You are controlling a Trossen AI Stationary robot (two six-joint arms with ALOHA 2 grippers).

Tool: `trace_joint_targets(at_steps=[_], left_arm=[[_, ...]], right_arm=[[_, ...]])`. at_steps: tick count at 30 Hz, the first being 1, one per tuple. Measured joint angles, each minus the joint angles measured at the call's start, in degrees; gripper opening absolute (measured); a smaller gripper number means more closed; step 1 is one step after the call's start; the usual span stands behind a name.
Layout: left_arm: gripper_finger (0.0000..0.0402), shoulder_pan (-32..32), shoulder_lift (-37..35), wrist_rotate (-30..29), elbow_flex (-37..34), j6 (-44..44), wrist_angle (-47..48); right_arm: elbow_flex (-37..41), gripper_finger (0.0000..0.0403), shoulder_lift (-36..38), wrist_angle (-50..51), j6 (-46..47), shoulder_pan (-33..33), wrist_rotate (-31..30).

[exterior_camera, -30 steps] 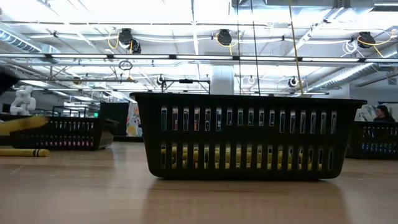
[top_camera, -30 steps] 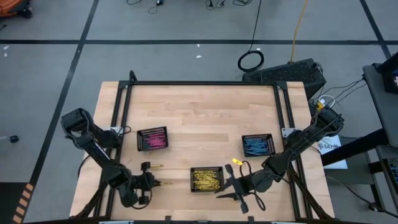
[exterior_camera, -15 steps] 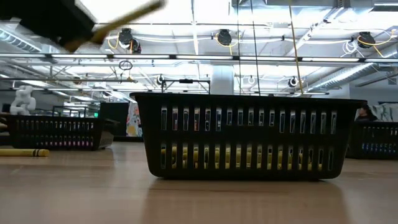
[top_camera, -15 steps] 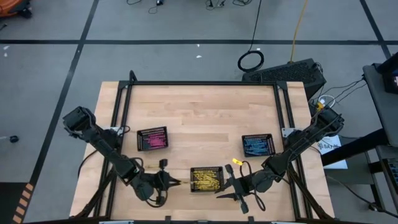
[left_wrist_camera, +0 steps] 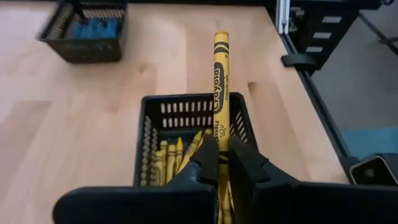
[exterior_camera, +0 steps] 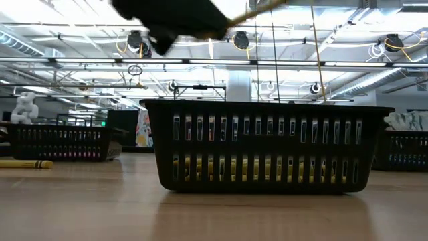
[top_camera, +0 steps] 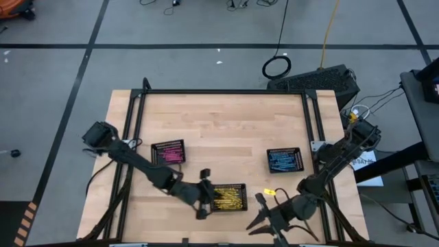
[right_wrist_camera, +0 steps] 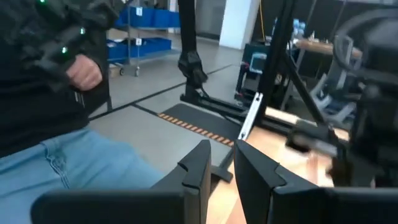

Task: Sort crayons
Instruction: Put the yellow crayon into the bottom black bin

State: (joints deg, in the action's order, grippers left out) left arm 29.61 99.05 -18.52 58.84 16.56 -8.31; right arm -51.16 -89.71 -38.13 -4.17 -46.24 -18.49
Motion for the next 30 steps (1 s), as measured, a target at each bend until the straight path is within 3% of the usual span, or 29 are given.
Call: trace_joint_targets(at_steps=[5,11,19,30], left_arm=[[0.0010,-3.14,6.83,4.06,7.32,-0.27,6.79],[0.0010,-5.13,11.95,5.17,14.57,2.23,18.79],[0.0018,-6.30,12.46,7.86,15.75,2.18,21.07],[0.0152,-8.56,11.58,15.11,15.75,0.75,22.11]], right_arm=[[-0.01,0.0055,0.02,-0.50,-1.13,-2.07,-5.39],[0.00,0.0055,0.02,-0.40,-1.11,-2.28,-5.74],[0.00,0.0055,0.02,0.22,-0.86,-2.28,-5.72],[0.00,0.0055,0.02,0.24,-0.63,-2.28,-5.71]])
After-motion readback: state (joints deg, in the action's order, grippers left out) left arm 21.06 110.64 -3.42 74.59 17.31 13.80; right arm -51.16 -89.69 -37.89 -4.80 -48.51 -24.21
